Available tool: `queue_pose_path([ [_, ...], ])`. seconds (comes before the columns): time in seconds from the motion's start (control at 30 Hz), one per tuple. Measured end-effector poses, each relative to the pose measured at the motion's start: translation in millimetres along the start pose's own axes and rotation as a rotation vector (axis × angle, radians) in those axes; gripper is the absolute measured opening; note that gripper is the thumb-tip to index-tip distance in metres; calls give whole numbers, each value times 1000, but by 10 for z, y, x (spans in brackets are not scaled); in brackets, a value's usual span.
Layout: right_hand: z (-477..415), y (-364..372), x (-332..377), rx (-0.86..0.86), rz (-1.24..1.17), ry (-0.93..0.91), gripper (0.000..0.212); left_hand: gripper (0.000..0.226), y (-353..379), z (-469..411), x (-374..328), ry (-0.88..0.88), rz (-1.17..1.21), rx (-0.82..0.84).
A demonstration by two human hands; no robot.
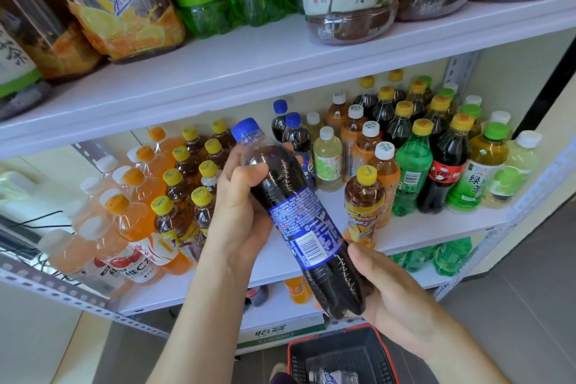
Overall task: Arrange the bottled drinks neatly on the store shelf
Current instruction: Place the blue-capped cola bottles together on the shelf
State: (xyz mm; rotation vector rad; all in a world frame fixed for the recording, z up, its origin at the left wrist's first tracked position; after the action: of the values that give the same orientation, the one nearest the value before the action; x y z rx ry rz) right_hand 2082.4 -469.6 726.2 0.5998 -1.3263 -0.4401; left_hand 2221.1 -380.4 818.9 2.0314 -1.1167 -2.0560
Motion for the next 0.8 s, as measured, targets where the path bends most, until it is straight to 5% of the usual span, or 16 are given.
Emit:
queue_pose_path([
  [0.1, 4, -69, 12, -118, 72, -73, 59, 47, -3, -19, -49, 8, -85, -23],
  [0.27, 67, -126, 171, -355, 538, -214, 46, 35, -13, 0, -188, 34, -603, 5],
  [0.4, 95, -158, 191, -472, 596, -270, 55, 48, -75, 6, -289, 37, -891, -19],
  [0.57, 66, -177, 237, -560, 709, -355, 58, 64, -50, 23, -216, -90, -940, 83],
  [0.8, 7, -240, 228, -629, 878, -365, 58, 50, 37, -54, -239, 12, -912, 31],
])
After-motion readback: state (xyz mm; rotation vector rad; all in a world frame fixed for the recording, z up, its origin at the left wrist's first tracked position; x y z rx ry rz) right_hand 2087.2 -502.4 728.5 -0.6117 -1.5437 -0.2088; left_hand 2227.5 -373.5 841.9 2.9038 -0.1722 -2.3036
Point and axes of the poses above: each hand's wrist, its own z-axis away from the middle knuckle, its own y-axis out of the palm, x = y × z, the point moved 8 cm from there along -z, towards the middle knuckle, and after that the axes turned 3 degrees about -z, right-handed, at the moved point
